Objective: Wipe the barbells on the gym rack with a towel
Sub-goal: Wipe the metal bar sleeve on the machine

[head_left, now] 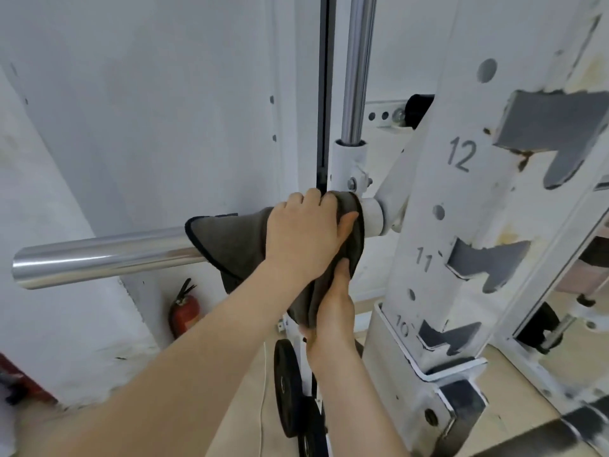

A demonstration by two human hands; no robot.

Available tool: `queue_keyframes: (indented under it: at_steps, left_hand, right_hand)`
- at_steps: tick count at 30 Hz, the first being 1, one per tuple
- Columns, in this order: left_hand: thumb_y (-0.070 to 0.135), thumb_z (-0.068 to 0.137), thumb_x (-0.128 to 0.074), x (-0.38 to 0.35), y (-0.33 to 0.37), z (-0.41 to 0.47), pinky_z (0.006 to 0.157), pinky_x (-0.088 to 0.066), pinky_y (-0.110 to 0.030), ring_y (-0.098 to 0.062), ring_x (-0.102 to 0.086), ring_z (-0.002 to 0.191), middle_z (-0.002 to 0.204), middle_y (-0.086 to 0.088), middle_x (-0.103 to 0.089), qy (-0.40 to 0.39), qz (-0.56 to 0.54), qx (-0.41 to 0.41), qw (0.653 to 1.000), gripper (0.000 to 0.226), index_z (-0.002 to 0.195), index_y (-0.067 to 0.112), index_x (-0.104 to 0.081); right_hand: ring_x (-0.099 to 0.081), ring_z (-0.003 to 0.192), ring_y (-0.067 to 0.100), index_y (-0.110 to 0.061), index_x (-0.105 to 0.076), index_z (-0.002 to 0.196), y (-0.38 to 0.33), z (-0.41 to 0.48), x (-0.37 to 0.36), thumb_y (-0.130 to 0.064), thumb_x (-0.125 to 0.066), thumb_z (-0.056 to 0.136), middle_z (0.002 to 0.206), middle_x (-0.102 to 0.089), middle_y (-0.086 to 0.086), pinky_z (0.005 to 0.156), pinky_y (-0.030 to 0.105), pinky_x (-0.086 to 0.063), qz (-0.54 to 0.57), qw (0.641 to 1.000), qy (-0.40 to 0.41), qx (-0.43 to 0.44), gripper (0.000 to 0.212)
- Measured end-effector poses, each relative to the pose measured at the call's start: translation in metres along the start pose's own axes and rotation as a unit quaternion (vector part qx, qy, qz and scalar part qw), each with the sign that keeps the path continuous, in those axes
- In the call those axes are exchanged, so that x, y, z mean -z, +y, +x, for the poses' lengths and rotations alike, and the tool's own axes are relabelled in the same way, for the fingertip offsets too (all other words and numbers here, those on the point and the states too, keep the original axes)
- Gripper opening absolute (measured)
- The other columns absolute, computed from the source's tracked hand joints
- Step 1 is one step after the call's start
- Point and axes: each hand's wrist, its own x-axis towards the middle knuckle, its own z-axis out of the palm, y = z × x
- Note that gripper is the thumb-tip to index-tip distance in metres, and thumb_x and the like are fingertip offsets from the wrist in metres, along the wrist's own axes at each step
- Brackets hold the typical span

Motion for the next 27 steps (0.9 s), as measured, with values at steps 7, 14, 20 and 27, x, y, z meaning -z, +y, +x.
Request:
queue_keyframes:
  at_steps: [7,14,20,27]
  left_hand:
    - [0.017,0.086,-0.040,0.000,0.000,-0.072,0.115,-0.029,-0.039,-0.021,-0.046,0.131,0.132,-0.002,-0.060,-0.105,-0.181,-0.051,0.977,0.046,0.127,0.016,-0.061]
    - [0.037,0.099,-0.028,0.039,-0.064,-0.023,0.072,-0.043,-0.034,-0.030,-0.058,0.086,0.093,-0.002,-0.067,-0.052,-0.069,0.095,0.992,0.036,0.096,0.024,-0.061]
    - [0.035,0.102,-0.028,0.021,-0.069,-0.023,0.048,-0.024,-0.028,-0.026,-0.038,0.045,0.048,0.002,-0.037,-0.008,0.046,0.060,0.997,0.050,0.061,0.016,-0.049]
    - [0.035,0.094,-0.041,0.022,-0.073,-0.040,0.059,-0.027,-0.029,-0.025,-0.058,0.061,0.065,0.004,-0.062,0.033,0.015,0.014,0.999,0.031,0.076,0.021,-0.062]
  right_hand:
    - [-0.071,0.092,0.016,-0.015,-0.068,0.107,-0.049,-0.010,-0.015,-0.059,-0.064,0.079,0.102,-0.074,0.003,0.080,0.031,-0.053,0.054,0.990,-0.122,0.033,0.052]
    - [-0.064,0.080,0.026,-0.009,-0.060,0.073,-0.035,-0.044,-0.032,-0.046,-0.040,0.097,0.077,-0.067,0.009,0.074,0.036,-0.051,-0.201,0.926,0.084,0.307,0.049]
    - [-0.027,0.140,0.029,-0.004,-0.047,0.136,-0.055,0.006,-0.059,-0.050,-0.031,0.089,0.144,-0.045,0.014,0.115,0.047,-0.018,-0.557,0.693,0.161,0.428,0.068]
    - [-0.026,0.140,0.035,-0.007,-0.040,0.144,-0.017,0.020,-0.032,-0.048,-0.031,0.090,0.149,-0.037,0.017,0.114,0.055,-0.021,-0.526,0.689,0.212,0.451,0.068]
